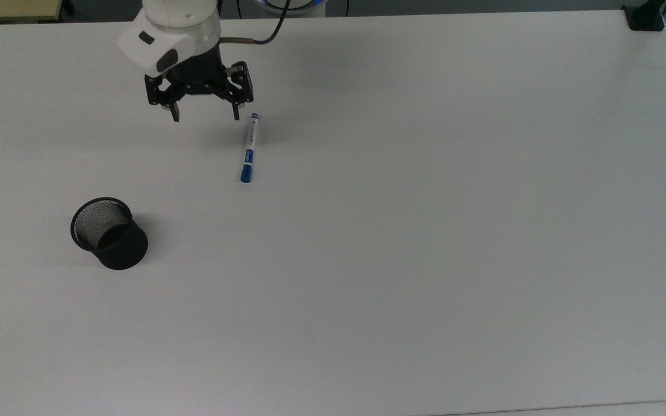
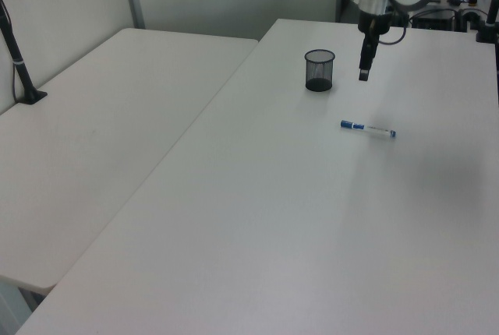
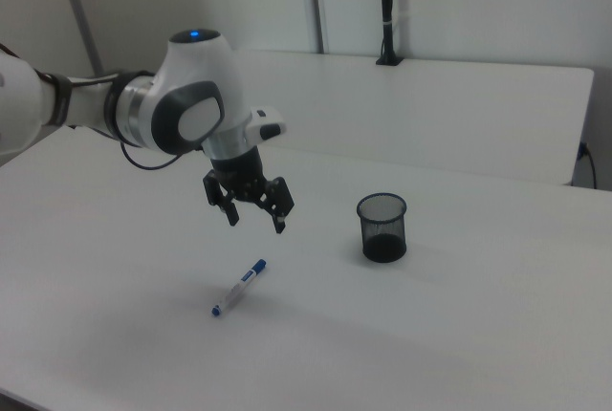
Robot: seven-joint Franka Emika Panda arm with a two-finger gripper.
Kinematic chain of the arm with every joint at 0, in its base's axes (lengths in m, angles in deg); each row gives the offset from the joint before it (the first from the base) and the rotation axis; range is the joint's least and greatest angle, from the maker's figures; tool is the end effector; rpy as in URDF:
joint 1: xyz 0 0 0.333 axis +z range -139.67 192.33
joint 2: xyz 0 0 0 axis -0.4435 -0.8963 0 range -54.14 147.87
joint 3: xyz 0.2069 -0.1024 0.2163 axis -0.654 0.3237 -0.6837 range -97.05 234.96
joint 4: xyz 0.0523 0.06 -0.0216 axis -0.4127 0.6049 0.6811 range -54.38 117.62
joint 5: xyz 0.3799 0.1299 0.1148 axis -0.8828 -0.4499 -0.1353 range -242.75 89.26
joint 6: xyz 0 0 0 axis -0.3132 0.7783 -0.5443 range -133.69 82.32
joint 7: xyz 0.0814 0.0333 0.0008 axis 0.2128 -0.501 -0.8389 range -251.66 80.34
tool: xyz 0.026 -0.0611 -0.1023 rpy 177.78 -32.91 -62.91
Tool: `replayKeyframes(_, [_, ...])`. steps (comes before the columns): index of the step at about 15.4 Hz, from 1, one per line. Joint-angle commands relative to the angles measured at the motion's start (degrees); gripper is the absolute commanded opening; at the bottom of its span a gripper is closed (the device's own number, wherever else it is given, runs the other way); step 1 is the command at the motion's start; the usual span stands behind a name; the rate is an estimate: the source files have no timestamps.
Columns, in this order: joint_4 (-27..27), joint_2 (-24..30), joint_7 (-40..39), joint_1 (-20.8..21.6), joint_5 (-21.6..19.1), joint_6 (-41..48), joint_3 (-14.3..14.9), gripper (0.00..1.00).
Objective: Insert the marker
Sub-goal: 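Move the open gripper down over the blue-capped white marker, then close the gripper on the marker near its blue cap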
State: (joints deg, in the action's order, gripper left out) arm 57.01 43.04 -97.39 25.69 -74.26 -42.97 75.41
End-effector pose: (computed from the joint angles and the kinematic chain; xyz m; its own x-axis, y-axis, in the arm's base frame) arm 0.5946 -0.0755 0.4020 0.9914 0.1062 0.0770 0.1015 -0.9929 0.0623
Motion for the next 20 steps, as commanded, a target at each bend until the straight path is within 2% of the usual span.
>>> replayKeyframes(1, [1.1, -3.8, 8.4, 1.2, 0.5, -5.8, -0.4, 0.98])
replayKeyframes(6, [1.1, -8.9, 13.1, 3.6, 0.5, -9.1, -0.5, 0.91])
replayKeyframes(8, [1.1, -9.9, 13.8, 3.6, 0.5, -9.7, -0.5, 0.76])
replayKeyframes(10, [1.1, -10.7, 13.8, 3.6, 0.5, -9.8, -0.5, 0.53])
replayKeyframes(11, [1.1, -11.1, 13.8, 3.6, 0.5, -10.3, -0.5, 0.45])
replayKeyframes(13, [1.1, -11.6, 13.8, 3.6, 0.5, -11.3, -0.5, 0.37])
replayKeyframes(17, [1.2, -12.9, 13.8, 3.6, 0.6, -12.8, -0.5, 0.3])
replayKeyframes(20, [1.2, -13.1, 13.8, 3.8, 0.7, -13.0, -0.4, 0.28])
